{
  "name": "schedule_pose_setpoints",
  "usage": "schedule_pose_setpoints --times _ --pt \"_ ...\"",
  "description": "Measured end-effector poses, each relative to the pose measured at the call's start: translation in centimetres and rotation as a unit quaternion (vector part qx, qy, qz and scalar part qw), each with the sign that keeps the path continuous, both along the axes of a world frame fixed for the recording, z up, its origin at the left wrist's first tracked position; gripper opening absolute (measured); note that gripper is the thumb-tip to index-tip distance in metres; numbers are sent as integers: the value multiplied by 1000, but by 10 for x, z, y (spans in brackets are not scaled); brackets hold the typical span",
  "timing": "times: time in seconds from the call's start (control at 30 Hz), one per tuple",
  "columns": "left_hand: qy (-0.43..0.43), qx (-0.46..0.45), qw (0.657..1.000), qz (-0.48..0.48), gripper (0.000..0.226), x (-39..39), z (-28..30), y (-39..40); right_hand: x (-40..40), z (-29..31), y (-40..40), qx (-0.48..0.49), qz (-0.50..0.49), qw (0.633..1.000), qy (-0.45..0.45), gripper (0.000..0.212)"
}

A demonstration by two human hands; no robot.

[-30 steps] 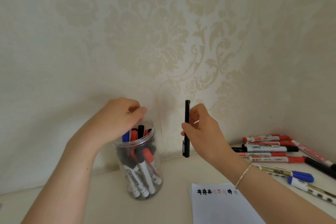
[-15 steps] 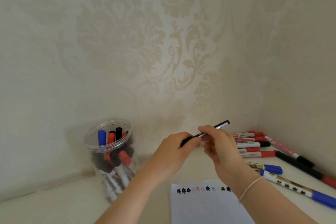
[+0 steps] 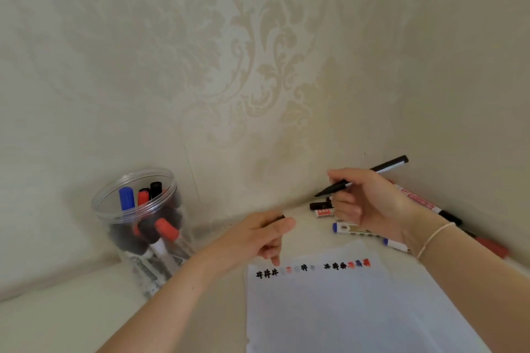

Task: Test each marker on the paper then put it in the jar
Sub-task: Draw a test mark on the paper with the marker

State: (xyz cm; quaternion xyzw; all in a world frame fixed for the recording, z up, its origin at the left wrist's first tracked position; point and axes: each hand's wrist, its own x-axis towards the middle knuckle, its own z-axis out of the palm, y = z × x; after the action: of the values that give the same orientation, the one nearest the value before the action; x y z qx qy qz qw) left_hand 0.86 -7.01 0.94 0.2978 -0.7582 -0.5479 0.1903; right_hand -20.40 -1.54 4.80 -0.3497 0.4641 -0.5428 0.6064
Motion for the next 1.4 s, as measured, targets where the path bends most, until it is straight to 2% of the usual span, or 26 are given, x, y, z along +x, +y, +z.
schedule_pose_setpoints --times 0.1,0.17,0.3,0.37,0.47,0.53,0.63,0.7,0.8,0.97,1.23,1.4 --pt "-113 -104 988 33 38 -9 -13 1 -13 -19 2 19 -58 996 68 24" --pt "-120 -118 985 36 40 -22 -21 6 -18 -34 5 22 -102 992 64 21" --pt "-154 -258 954 3 34 -55 -31 19 -30 -60 13 10 -165 984 64 12" --pt "-161 -297 941 -1 24 -68 -33 21 -35 -68 17 1 -189 978 83 9" --pt "-156 -287 945 -8 13 -79 -38 19 -40 -78 21 -4 -260 961 97 24" --pt "-182 -284 941 -31 27 -83 -40 21 -42 -83 23 -17 -303 948 90 28" --pt "-236 -294 924 -62 59 -82 -44 26 -43 -86 24 -31 -335 937 97 27" --pt "-241 -319 914 -67 68 -81 -46 28 -42 -86 24 -42 -350 931 94 28" --pt "-221 -325 917 -68 69 -80 -49 27 -39 -88 22 -22 -361 923 132 28" --pt "-206 -303 928 -67 67 -79 -51 26 -34 -97 16 20 -360 895 263 28" --pt "-208 -301 927 -80 65 -79 -51 26 -32 -99 16 15 -341 887 312 26" --pt "-212 -304 925 -84 67 -79 -52 24 -28 -97 17 11 -337 880 335 36"
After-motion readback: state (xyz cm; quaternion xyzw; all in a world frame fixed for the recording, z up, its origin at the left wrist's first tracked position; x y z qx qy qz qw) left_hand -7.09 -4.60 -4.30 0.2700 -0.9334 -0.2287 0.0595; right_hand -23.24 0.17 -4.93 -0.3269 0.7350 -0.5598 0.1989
